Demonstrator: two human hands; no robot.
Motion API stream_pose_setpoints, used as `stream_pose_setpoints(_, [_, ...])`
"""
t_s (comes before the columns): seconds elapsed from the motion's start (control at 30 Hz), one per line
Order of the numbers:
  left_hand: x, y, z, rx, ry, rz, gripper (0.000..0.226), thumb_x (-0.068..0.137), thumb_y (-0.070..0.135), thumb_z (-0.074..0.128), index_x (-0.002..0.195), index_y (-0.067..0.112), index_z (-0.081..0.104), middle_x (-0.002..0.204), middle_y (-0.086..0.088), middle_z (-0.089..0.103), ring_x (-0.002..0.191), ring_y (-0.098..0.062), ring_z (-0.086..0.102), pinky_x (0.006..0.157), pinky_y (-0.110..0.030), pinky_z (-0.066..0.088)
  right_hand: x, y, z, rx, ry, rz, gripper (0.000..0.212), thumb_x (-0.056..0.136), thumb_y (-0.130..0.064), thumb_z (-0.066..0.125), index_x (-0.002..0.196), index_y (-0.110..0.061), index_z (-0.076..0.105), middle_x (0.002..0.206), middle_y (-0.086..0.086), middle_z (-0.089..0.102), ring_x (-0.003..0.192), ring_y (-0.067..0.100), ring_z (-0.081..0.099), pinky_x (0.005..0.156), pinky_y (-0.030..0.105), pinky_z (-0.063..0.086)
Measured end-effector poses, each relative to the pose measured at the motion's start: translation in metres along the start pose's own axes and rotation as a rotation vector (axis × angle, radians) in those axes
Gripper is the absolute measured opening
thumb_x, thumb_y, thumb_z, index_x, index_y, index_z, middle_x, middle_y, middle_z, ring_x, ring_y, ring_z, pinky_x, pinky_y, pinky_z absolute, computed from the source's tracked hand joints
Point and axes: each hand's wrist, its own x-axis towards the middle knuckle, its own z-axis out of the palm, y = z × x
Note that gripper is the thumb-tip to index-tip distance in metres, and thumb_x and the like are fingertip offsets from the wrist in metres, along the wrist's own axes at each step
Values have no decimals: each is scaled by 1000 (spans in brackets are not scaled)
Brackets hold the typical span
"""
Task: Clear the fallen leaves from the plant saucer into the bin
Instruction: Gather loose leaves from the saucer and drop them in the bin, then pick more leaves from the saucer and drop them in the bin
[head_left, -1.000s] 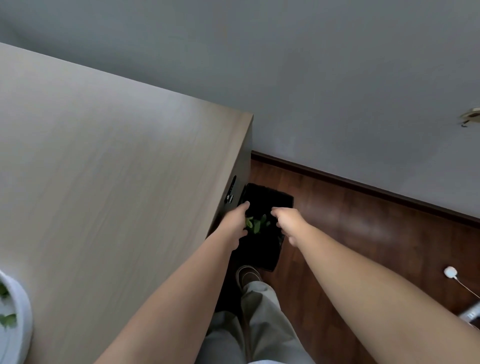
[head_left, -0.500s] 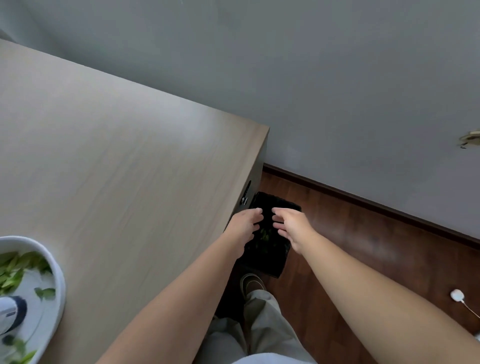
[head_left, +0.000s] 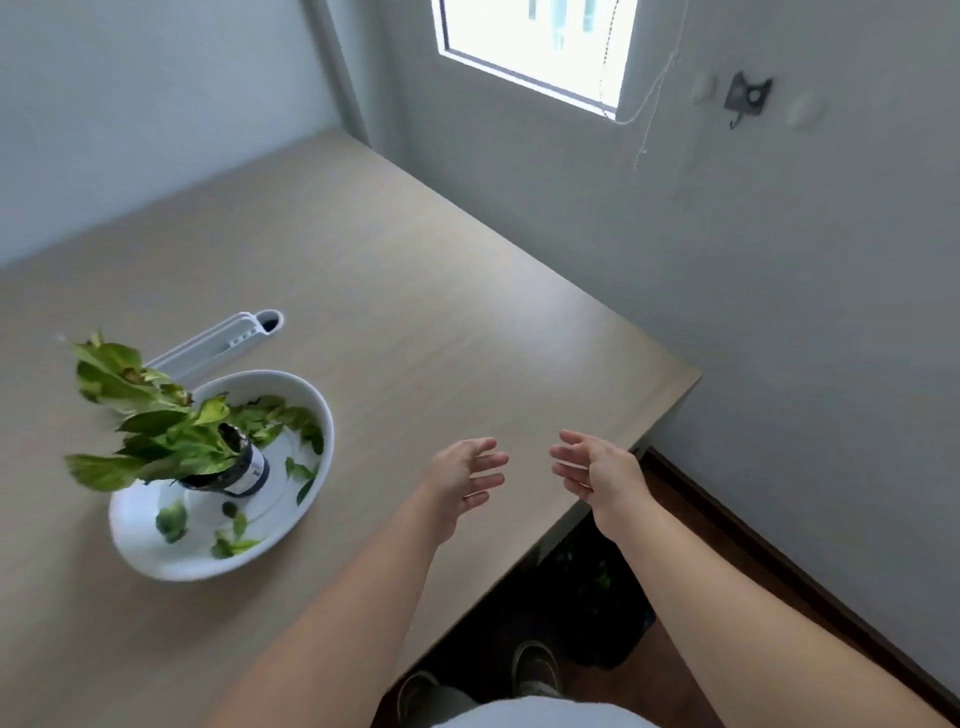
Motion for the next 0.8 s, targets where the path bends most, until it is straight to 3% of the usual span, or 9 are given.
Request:
stream_pose_setpoints(0.17, [-24, -5, -71, -166, 184, 47, 19, 96, 32, 47, 103, 23, 62, 98, 3, 71, 82, -15, 62, 73, -28, 44, -8, 3, 64, -191, -174, 19, 29, 88, -8, 42, 97, -17, 69, 88, 5, 72, 72, 20, 63, 66, 28, 47])
stream_pose_setpoints(0.53, [-62, -43, -212, -329, 508, 84, 16, 95, 25, 51, 103, 16, 61, 91, -1, 68, 65, -11, 56, 54, -21, 40, -29, 22, 203, -539, -459, -77, 28, 88, -4, 44, 96, -10, 70, 85, 10, 69, 68, 20, 57, 61, 26, 43])
stream_pose_setpoints(0.6, [-65, -48, -237, -311, 572, 101, 13, 94, 23, 53, 98, 14, 62, 87, -4, 65, 63, -12, 52, 52, -21, 39, -32, 30, 227, -652, -487, -128, 27, 87, -4, 47, 97, -9, 72, 84, 9, 68, 67, 19, 55, 61, 25, 42])
stream_pose_setpoints(0.73, [-68, -49, -277, -80, 664, 134, 15, 88, 23, 55, 75, 18, 62, 63, 4, 56, 63, -16, 46, 61, -27, 36, -33, 41, 264, -960, -515, -332, 23, 87, -15, 55, 96, -23, 75, 78, 1, 65, 62, 15, 53, 55, 22, 41])
stream_pose_setpoints(0.8, [-69, -46, -293, 75, 704, 152, 12, 88, 26, 55, 85, 26, 66, 68, 14, 62, 75, -16, 54, 71, -26, 39, -36, 42, 280, -1121, -526, -439, 23, 90, -22, 55, 103, -24, 74, 86, 0, 67, 67, 16, 56, 60, 22, 42])
